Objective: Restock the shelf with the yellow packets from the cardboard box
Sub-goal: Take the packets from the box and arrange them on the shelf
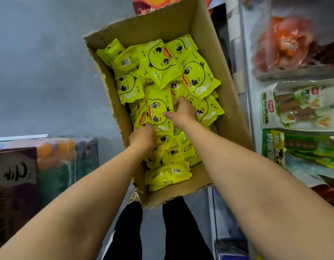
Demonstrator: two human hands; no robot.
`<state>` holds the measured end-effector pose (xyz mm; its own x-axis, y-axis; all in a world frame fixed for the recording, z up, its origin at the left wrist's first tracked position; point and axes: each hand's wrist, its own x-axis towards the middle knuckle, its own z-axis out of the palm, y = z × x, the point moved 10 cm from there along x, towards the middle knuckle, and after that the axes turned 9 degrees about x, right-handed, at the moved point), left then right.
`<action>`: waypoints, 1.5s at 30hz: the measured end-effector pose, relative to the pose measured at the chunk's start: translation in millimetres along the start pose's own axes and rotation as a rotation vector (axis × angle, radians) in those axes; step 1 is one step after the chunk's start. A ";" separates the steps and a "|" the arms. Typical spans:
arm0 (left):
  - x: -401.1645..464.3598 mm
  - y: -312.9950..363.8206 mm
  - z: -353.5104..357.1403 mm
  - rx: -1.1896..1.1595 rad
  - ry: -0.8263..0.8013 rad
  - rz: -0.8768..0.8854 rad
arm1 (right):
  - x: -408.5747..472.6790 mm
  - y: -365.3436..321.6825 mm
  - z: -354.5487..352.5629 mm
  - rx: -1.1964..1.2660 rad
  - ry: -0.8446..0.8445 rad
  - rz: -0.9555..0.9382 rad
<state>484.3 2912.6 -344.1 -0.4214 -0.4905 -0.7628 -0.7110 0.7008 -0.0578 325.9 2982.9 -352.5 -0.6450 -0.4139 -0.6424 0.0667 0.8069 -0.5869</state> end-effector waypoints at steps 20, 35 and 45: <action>-56.5 -12.1 -25.7 -0.388 -0.163 0.035 | -73.6 61.9 -91.9 0.534 0.063 0.098; -236.9 48.0 -129.4 -1.404 -0.351 0.420 | -267.3 8.8 -246.4 0.974 0.417 -0.086; -372.1 110.3 -203.5 -1.295 -0.442 0.822 | -481.5 -40.7 -351.5 1.137 0.733 -0.449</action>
<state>448.0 3067.1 64.4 -0.8886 0.1252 -0.4412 -0.4572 -0.3188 0.8303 366.3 3297.5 154.0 -0.9928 0.0510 -0.1087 0.0927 -0.2490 -0.9641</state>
